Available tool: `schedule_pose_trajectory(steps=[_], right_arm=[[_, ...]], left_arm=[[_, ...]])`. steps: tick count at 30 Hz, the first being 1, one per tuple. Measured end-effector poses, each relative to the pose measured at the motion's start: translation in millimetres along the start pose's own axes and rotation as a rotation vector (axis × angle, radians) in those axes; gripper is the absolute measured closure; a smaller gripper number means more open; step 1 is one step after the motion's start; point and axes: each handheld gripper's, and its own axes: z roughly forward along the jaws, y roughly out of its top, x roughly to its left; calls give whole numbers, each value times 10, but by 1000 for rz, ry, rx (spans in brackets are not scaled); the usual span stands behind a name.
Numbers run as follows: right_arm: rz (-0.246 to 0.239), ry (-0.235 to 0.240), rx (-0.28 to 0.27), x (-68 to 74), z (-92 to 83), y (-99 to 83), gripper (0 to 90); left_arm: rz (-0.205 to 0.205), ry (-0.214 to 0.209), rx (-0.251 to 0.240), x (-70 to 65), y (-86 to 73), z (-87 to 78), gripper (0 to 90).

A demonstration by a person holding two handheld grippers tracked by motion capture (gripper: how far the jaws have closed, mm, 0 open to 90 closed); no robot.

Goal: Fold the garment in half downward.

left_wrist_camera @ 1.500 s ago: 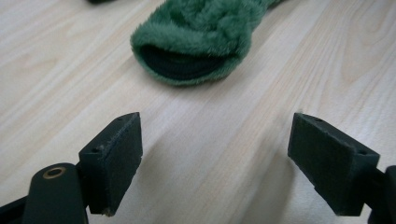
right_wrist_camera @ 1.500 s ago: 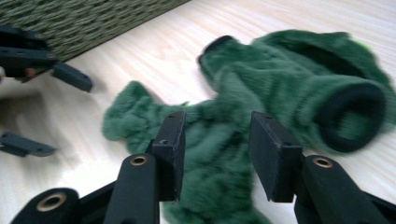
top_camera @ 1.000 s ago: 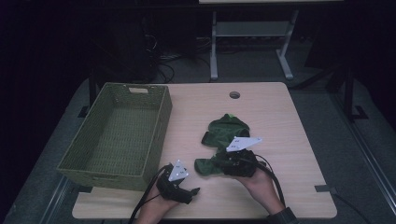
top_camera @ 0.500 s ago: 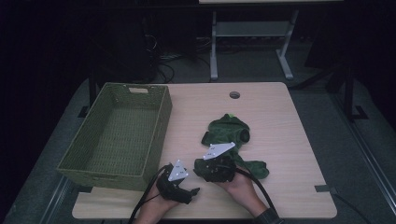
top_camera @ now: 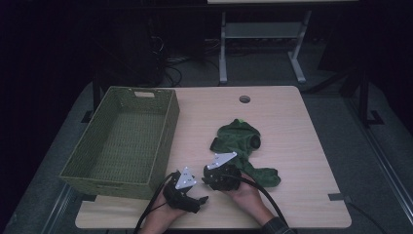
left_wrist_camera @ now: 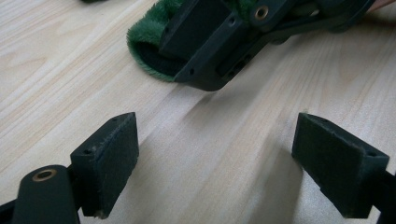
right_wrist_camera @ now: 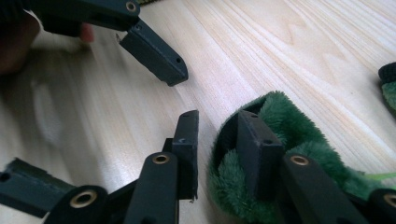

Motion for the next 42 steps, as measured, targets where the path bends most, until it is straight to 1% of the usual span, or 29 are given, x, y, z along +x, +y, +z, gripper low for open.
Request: schedule_pose_trajectory(steps=[1,2,3,4,5,7,8,9,10,11,12,14,19,20,22,23,24,25,26,28,32,33,35,36,39,40,41,42], right_arm=[[-7,-9,3,13,23,-5,738],[-7,-9,3,13,23,-5,738],[-17,-28,4,38,35,-12,797],[-27,-26,7,44,32,-16,830],[-27,-26,7,44,32,-16,830],[-38,-23,9,64,23,-24,862],[-41,-11,13,72,13,-29,868],[-47,-1,18,69,3,-37,871],[-32,27,15,64,-15,-61,873],[-32,27,15,64,-15,-61,873],[-20,59,15,65,-40,-78,875],[-25,66,15,67,-55,-82,875],[-3,93,-42,92,-172,-73,875],[-3,99,-64,91,-216,-73,876],[-9,99,-68,90,-236,-76,875],[1,99,-69,93,-260,-76,876],[6,102,-86,73,-305,-81,875],[6,102,-86,73,-305,-81,875],[17,109,-105,45,-336,-77,874],[19,111,-107,33,-347,-75,874],[14,98,-114,26,-404,-55,873],[9,91,-124,23,-442,-45,873],[8,89,-131,19,-465,-39,873],[6,84,-142,2,-510,-28,873],[7,78,-152,-19,-548,-23,872],[17,72,-153,-36,-583,-21,871],[17,72,-153,-36,-583,-21,871],[15,66,-167,-60,-620,-21,871]], left_arm=[[0,0,0,0,0,0,139],[1,0,1,1,0,0,139],[1,0,0,1,0,0,139],[1,0,0,1,0,0,139],[1,-1,-1,1,0,1,139],[0,0,-1,2,0,1,140],[-1,0,-2,1,0,2,140],[-3,-1,-4,0,0,3,140],[5,1,-1,6,3,2,140],[5,1,-1,6,3,2,140],[4,-1,0,6,3,2,140],[4,-1,1,7,3,2,140],[1,1,-5,4,2,3,140],[0,-1,-3,3,1,2,140],[0,-2,-2,5,2,3,140],[0,-3,-1,7,3,4,140],[1,-3,-2,7,3,4,140],[3,-4,-1,9,2,3,140],[3,-4,-1,10,2,2,142],[-1,-5,-5,7,1,4,142],[-3,-9,-5,9,0,4,144],[-1,-10,-6,11,0,4,146],[0,-10,-5,12,0,3,146],[0,-11,-5,13,0,3,146],[1,-12,-6,14,0,3,146],[1,-13,-6,14,0,3,147],[1,-13,-6,14,0,3,147],[0,-13,-6,14,0,3,147]])
